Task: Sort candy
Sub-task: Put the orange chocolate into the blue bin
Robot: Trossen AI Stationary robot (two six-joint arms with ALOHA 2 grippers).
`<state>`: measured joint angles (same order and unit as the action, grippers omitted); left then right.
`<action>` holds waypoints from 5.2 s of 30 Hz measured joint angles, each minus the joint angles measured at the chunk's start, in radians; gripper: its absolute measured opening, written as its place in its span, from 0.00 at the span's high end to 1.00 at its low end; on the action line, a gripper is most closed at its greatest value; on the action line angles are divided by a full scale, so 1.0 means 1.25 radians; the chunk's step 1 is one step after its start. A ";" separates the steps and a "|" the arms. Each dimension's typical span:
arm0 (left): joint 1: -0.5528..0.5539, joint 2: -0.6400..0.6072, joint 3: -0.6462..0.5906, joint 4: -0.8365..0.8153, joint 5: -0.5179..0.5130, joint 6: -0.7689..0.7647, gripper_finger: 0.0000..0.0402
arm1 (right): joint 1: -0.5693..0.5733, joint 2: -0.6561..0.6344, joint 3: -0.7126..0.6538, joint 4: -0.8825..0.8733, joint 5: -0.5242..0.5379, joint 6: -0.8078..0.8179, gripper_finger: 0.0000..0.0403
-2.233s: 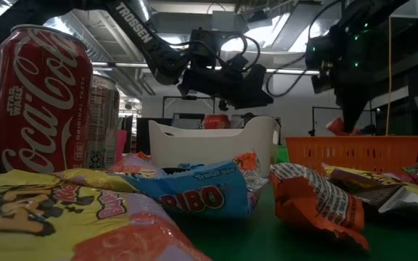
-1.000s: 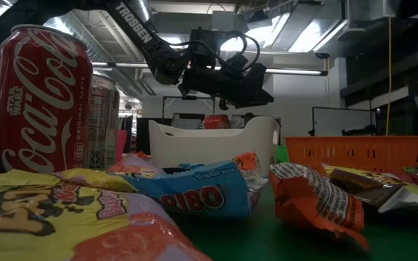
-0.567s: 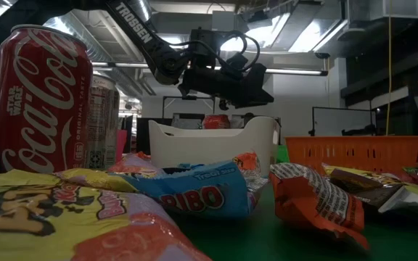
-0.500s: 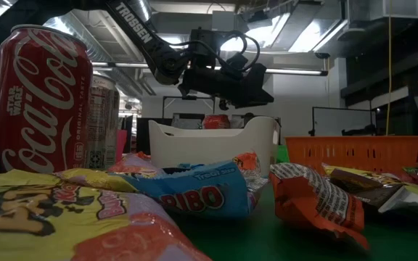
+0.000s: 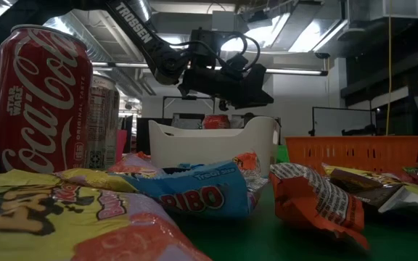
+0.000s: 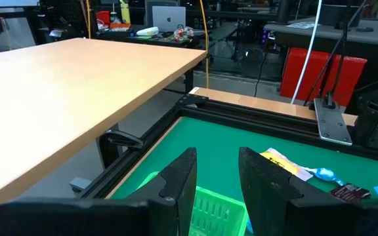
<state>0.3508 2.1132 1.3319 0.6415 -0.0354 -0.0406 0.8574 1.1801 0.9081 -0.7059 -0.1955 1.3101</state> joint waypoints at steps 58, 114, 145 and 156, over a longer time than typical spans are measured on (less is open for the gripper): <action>0.213 -0.488 -0.036 -1.051 -0.170 -0.090 0.74 | -0.598 -0.104 0.000 -0.268 0.360 -0.637 0.71; 0.271 -0.285 -0.357 -0.628 -0.087 -0.171 0.84 | -0.597 -0.104 0.000 -0.265 0.356 -0.637 0.71; 0.094 -0.616 -0.357 -0.497 -0.038 -0.172 1.00 | -0.597 -0.104 0.000 0.208 0.525 -0.750 0.71; -0.115 -0.617 -0.357 -0.189 -0.038 -0.112 1.00 | -0.597 -0.028 0.000 0.495 0.519 -0.783 0.71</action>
<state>0.2073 1.3415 0.8861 0.4052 -0.0832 -0.1807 0.1108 1.1451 0.9081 -0.0867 0.4530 0.3311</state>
